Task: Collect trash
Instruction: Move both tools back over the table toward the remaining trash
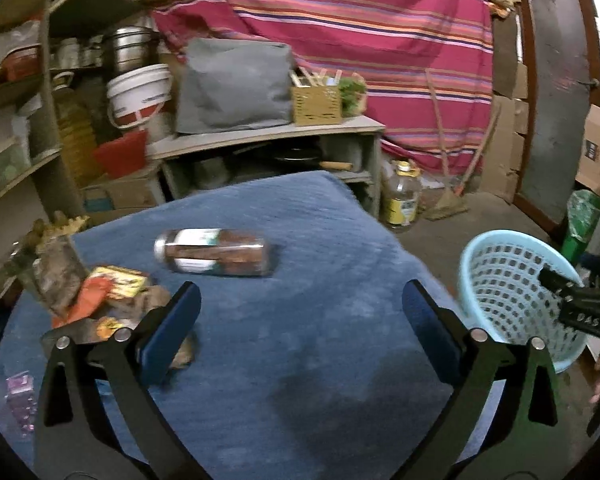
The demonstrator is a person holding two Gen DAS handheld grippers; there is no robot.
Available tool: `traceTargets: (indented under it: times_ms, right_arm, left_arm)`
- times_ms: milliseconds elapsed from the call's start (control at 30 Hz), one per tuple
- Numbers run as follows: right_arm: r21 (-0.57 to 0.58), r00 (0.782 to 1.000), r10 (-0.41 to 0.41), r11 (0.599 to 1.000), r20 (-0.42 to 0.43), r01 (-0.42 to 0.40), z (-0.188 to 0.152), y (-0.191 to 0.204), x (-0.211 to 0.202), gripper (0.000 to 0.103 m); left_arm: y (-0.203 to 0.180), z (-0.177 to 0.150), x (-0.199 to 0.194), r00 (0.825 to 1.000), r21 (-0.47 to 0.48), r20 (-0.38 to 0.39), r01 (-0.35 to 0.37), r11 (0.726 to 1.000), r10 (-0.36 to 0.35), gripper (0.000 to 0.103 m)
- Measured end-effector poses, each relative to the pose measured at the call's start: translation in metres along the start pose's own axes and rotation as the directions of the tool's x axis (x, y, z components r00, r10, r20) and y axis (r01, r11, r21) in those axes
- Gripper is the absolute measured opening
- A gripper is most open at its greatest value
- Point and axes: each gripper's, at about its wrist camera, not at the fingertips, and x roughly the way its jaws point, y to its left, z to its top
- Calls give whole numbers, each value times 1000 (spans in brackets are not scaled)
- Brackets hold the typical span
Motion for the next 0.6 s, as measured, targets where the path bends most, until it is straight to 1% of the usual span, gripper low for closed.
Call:
traceTargets:
  times_ms: [133, 200, 267, 367, 467, 533, 600]
  right_arm:
    - [-19, 996, 52, 999, 68, -51, 6, 37, -21, 94]
    - [-27, 991, 93, 995, 97, -91, 8, 59, -29, 96]
    - [-27, 985, 130, 991, 111, -128, 8, 77, -33, 97]
    - [-43, 981, 159, 987, 115, -154, 7, 105, -33, 97]
    - [-69, 979, 173, 984, 109, -166, 6, 132, -30, 97]
    - [-83, 977, 182, 981, 108, -174, 4, 148, -26, 98]
    - [-99, 976, 191, 979, 100, -181, 1, 162, -24, 99]
  left_arm:
    - [38, -6, -8, 998, -9, 16, -67, 998, 67, 97]
    - [58, -10, -10, 995, -17, 19, -101, 995, 102, 98]
    - [82, -15, -11, 991, -33, 15, -136, 990, 136, 98]
    - [117, -22, -6, 985, -73, -12, -173, 982, 173, 98]
    - [154, -30, 2, 972, -108, -43, -235, 966, 232, 98]
    - [178, -37, 8, 955, -125, -56, -297, 947, 292, 98]
    - [198, -42, 15, 944, -147, -79, -330, 933, 321, 98]
